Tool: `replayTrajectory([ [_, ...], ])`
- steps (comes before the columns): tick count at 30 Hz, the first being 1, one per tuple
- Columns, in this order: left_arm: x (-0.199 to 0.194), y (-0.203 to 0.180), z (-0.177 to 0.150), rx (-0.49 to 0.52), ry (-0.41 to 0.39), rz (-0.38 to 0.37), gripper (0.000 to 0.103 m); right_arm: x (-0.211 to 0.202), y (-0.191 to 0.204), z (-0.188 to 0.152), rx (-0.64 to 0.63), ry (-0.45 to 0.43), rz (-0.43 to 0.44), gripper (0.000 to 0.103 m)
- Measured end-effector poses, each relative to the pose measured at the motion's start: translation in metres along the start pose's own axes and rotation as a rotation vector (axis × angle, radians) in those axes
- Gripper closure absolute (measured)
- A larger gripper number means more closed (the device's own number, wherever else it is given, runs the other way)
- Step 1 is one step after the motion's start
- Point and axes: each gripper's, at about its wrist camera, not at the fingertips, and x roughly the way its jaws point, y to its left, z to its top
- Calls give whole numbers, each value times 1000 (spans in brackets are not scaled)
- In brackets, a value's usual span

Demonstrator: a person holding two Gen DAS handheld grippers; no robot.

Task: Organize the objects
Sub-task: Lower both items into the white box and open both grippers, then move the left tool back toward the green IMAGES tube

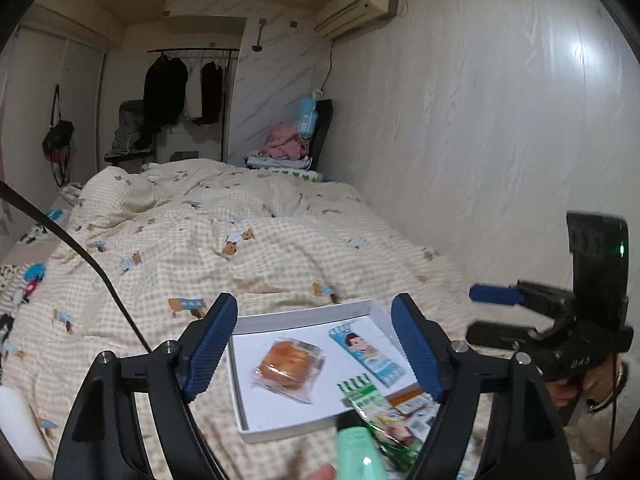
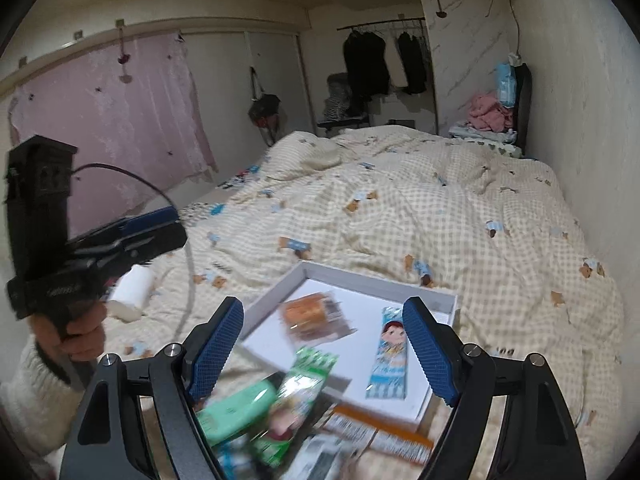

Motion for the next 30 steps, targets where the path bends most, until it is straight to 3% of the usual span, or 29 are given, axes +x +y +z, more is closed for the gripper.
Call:
replayTrajectory([
  [6, -20, -3, -9, 0, 6, -4, 1, -31, 11, -13, 16, -12, 33, 20],
  [13, -27, -13, -32, 10, 45, 21, 1, -40, 16, -35, 4, 9, 13, 20],
  [24, -4, -37, -87, 36, 180, 24, 1, -31, 0, -80, 132, 26, 29, 20],
  [30, 1, -45, -107, 80, 217, 50, 1, -24, 4, -100, 139, 27, 5, 20],
])
